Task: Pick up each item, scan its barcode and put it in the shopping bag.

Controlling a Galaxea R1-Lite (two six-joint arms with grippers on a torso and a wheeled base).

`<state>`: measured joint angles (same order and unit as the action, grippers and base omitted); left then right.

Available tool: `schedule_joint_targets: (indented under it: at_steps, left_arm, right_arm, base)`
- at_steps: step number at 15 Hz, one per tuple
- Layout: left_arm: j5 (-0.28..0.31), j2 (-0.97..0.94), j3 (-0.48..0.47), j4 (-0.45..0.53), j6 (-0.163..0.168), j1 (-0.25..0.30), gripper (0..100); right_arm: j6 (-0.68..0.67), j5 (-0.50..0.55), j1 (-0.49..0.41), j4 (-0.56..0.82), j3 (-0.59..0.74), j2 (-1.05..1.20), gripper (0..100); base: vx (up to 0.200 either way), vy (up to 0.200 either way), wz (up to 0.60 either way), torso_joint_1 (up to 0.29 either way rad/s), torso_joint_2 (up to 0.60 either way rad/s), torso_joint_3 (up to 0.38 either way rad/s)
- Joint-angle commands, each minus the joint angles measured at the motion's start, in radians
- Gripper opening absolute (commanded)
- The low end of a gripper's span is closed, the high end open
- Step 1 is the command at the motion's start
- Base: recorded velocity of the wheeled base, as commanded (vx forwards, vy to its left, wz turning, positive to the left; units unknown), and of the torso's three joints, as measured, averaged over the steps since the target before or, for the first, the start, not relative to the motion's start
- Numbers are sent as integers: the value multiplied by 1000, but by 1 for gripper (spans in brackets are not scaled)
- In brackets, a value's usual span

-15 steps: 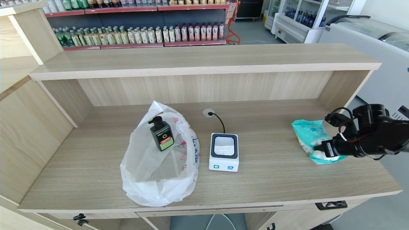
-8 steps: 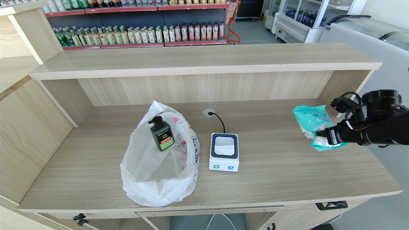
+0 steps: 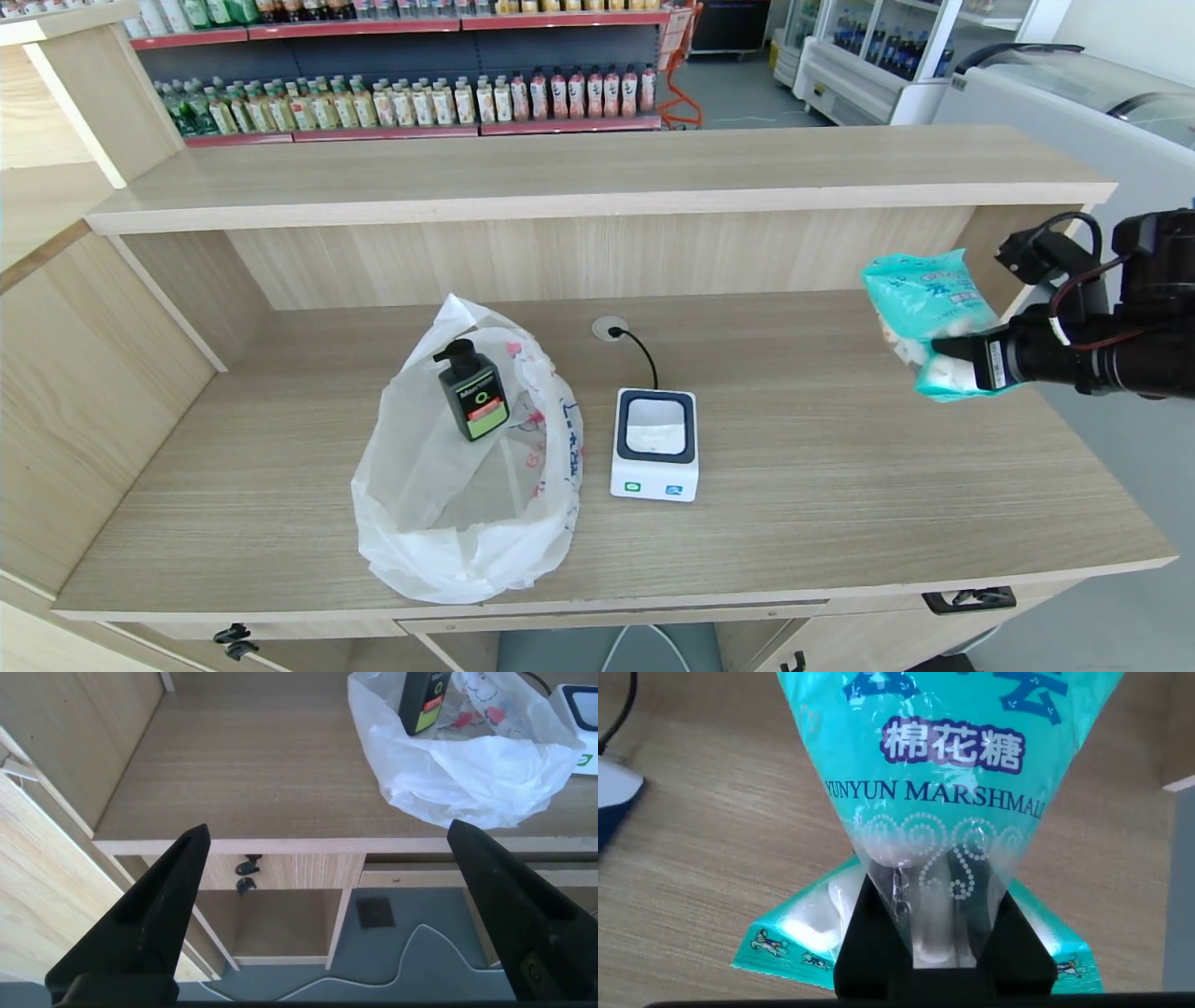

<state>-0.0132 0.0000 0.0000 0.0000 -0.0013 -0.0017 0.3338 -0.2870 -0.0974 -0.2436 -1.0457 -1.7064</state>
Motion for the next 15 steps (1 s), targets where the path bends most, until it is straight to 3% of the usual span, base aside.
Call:
schedule_joint_targets:
  at_steps: [1, 4, 5, 6, 7, 10, 11, 15]
  left_arm:
    - [-1, 2, 0, -2, 0, 0, 100]
    - [-1, 2, 0, 0, 0, -1, 100]
    - [-1, 2, 0, 0, 0, 0, 100]
    - [-1, 2, 0, 0, 0, 0, 100]
    - [-1, 0, 0, 0, 0, 0, 100]
    - [-1, 2, 0, 0, 0, 0, 100]
    - [-1, 2, 0, 0, 0, 0, 100]
    - [-1, 2, 0, 0, 0, 0, 100]
  right_arm:
    - [1, -8, 35, -45, 1, 100, 0]
    - [-2, -61, 124, -355, -5, 154, 0]
    - [-2, -100, 191, -530, -10, 148, 0]
    - [-2, -100, 191, -530, -10, 148, 0]
    - [-21, -104, 286, -599, -14, 166, 0]
    - [-87, -112, 378, -516, -17, 229, 0]
    - [-53, -156, 380, -497, -19, 238, 0]
    - [209, -376, 312, -660, -115, 188, 0]
  base:
    - [0, 0, 0, 0, 0, 0]
    - [0, 0, 0, 0, 0, 0]
    - [0, 0, 0, 0, 0, 0]
    - [0, 0, 0, 0, 0, 0]
    - [0, 0, 0, 0, 0, 0]
    - [0, 0, 0, 0, 0, 0]
    - [0, 0, 0, 0, 0, 0]
    - [0, 0, 0, 0, 0, 0]
